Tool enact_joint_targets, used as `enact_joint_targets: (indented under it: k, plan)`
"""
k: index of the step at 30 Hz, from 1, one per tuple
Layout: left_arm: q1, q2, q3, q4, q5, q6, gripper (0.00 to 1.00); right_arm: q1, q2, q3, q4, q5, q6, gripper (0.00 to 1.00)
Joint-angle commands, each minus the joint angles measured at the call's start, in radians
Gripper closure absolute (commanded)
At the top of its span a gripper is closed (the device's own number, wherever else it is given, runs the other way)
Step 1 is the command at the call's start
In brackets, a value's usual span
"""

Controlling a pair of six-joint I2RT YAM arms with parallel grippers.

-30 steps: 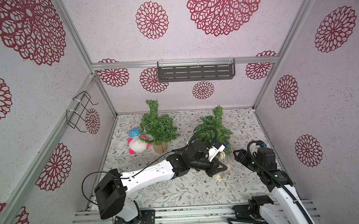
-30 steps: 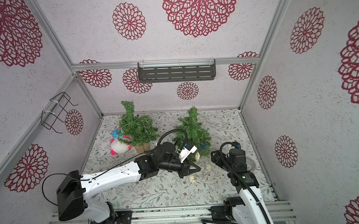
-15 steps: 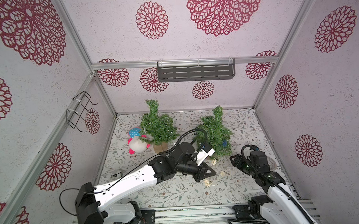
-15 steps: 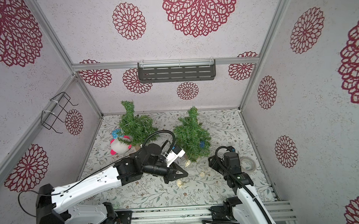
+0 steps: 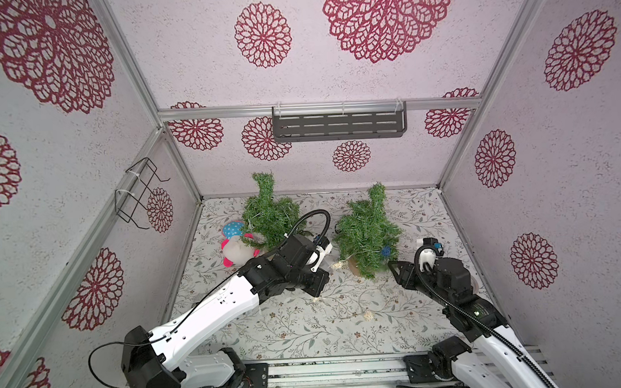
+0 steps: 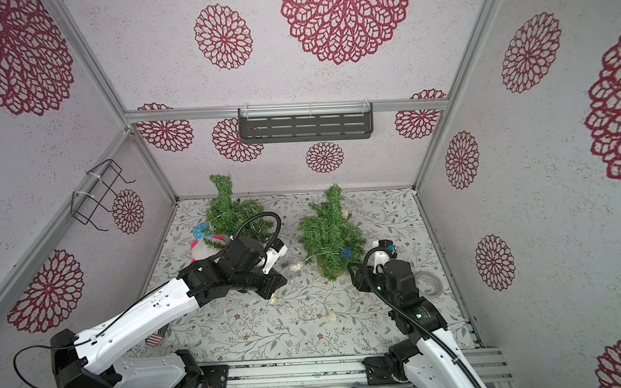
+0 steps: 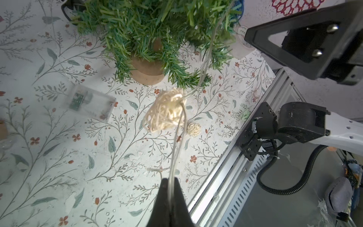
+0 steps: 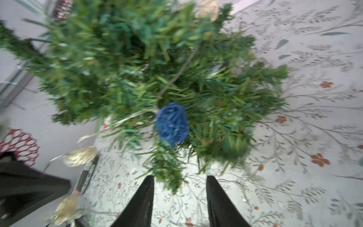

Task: Wrap string light around the christmas tree
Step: Wrap the light string around the Christmas tree.

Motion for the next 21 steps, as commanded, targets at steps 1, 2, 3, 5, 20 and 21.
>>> enact_joint_targets:
  k: [1,2,3,5,20,21]
  plan:
    - [0.011,0.014,0.023,0.013,-0.002,0.022,1.00,0.058,-0.009,0.035,0.069,-0.023,0.049,0.49]
    - [0.013,0.016,0.020,0.015,-0.001,0.021,1.00,0.078,-0.005,0.034,0.087,-0.020,0.070,0.46]
    - [0.015,0.017,0.016,0.022,0.002,0.020,1.00,0.097,-0.003,0.029,0.112,-0.014,0.095,0.45]
    - [0.018,0.014,0.005,0.046,0.016,0.018,1.00,0.152,0.022,0.011,0.207,-0.002,0.164,0.41]
    - [0.016,-0.034,-0.100,0.243,0.108,-0.064,1.00,0.551,0.474,0.026,0.805,0.394,0.555,0.35]
    - [0.015,-0.037,-0.104,0.250,0.113,-0.063,1.00,0.557,0.495,0.026,0.825,0.408,0.583,0.37]
